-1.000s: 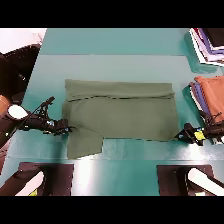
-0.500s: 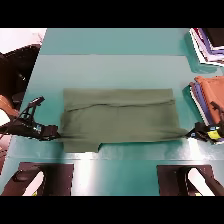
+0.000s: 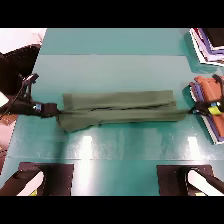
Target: Fold the shirts.
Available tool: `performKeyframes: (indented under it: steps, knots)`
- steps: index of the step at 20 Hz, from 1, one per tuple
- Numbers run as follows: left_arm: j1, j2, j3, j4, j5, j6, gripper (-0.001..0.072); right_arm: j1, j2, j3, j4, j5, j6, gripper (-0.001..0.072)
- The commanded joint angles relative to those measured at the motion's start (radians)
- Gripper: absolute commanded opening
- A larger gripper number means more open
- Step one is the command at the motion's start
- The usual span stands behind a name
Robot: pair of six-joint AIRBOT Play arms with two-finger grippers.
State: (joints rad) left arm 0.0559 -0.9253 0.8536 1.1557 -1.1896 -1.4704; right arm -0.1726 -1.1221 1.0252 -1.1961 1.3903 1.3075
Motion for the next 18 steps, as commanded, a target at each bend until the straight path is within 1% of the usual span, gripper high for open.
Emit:
performKeyframes:
  steps: [1, 4, 7, 8, 9, 10, 11, 12, 13, 14, 16, 17, 18]
  knots:
    - [0.001, -0.201, 0.089, -0.011, 0.154, 0.071, 0.0028, 0.094, -0.195, 0.173, 0.000, -0.091, 0.020, 0.0018]
    - [0.001, -0.351, 0.176, -0.013, 0.215, 0.091, 0.0029, 0.115, -0.337, 0.301, 0.000, -0.087, 0.020, 0.0018]
    - [0.001, -0.436, 0.241, -0.016, 0.236, 0.090, 0.0029, 0.115, -0.429, 0.391, 0.019, -0.073, 0.020, 0.0020]
    - [0.001, -0.446, 0.252, -0.020, 0.241, 0.090, 0.0031, 0.111, -0.451, 0.412, 0.057, -0.073, 0.019, 0.0056]
    - [0.001, -0.446, 0.255, -0.034, 0.250, 0.090, 0.0052, 0.101, -0.467, 0.428, 0.099, -0.074, 0.019, 0.0268]
    - [0.001, -0.445, 0.255, -0.065, 0.258, 0.090, 0.0320, 0.087, -0.480, 0.440, 0.140, -0.074, 0.018, 0.0429]
    - [0.001, -0.445, 0.256, -0.098, 0.258, 0.090, 0.0634, 0.074, -0.484, 0.444, 0.170, -0.073, 0.018, 0.0434]
    - [0.001, -0.445, 0.262, -0.111, 0.248, 0.089, 0.0674, 0.055, -0.483, 0.439, 0.188, -0.069, 0.012, 0.0434]
    - [0.001, -0.444, 0.275, -0.120, 0.227, 0.090, 0.0594, 0.039, -0.478, 0.427, 0.192, -0.052, 0.001, 0.0434]
    - [0.001, -0.444, 0.291, -0.121, 0.195, 0.090, 0.0497, 0.019, -0.473, 0.410, 0.192, -0.023, -0.008, 0.0434]
    - [0.001, -0.444, 0.322, -0.122, 0.130, 0.091, 0.0258, -0.029, -0.471, 0.363, 0.200, 0.040, -0.019, 0.0461]
    - [0.001, -0.444, 0.329, -0.129, 0.116, 0.091, 0.0120, -0.049, -0.472, 0.327, 0.214, 0.050, -0.030, 0.0531]
    - [0.001, -0.444, 0.329, -0.142, 0.116, 0.091, 0.0027, -0.066, -0.472, 0.285, 0.224, 0.047, -0.040, 0.0602]
